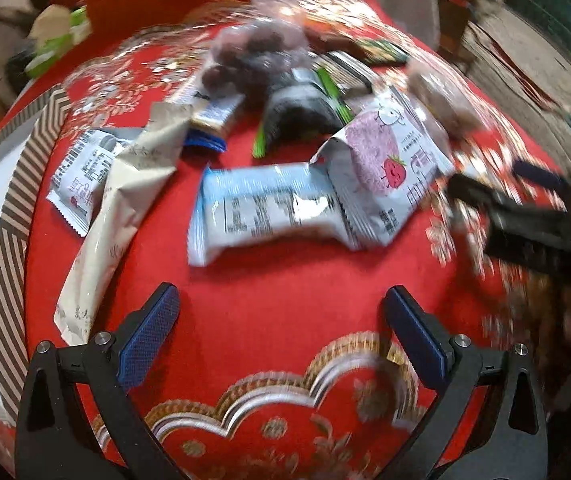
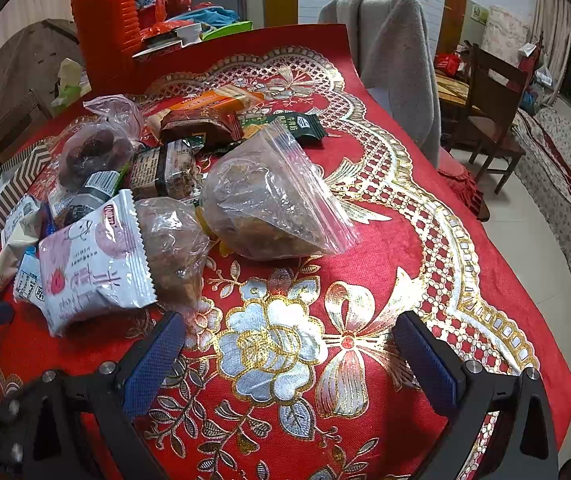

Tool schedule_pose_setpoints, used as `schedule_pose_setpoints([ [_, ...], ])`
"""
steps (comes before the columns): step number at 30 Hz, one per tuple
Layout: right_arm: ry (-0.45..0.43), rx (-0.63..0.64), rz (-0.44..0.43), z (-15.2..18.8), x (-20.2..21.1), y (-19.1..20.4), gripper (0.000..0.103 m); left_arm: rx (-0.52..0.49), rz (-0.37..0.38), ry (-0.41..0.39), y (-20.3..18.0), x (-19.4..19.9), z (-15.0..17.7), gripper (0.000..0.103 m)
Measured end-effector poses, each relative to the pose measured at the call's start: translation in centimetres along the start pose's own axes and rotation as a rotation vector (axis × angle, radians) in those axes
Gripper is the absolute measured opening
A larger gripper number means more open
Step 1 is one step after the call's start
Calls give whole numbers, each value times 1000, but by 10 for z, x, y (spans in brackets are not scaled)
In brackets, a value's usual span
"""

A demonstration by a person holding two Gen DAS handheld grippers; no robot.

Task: Organize snacks
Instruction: 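Grasp the long cream pouch with the left gripper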

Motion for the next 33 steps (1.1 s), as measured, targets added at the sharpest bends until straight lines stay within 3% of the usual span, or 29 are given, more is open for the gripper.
schedule_pose_setpoints([
  [6,4,-6,4,3,2,3,103,-119,22,98,-4,3,13,103],
  [8,5,-10,5,5,3,3,103,-161,69,119,-8,12,17,102],
  [10,5,-13,6,6,4,3,103,-217,110,50,-12,33,14,102],
  [13,5,-21,12,7,4,4,103,-267,20,-82,0,53,-5,102],
  [15,4,-21,12,8,5,3,103,-231,-13,-118,18,54,-24,102],
  [20,3,-22,13,8,4,3,103,-112,-17,-102,63,31,-65,102],
  [27,3,-22,13,8,5,3,103,-30,-44,9,73,3,-67,102],
  [33,3,-22,14,8,5,2,103,-8,-125,35,78,-12,-69,102],
])
Point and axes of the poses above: each gripper's, at about its wrist camera, not at the fingertips, and x roughly against the way its jaws point, y to its left, z to its underside, the point moved 5 cm from there along -x, roughly the way its jaws point, and after that the axes turned 10 degrees about x, right-handed, at the moved point
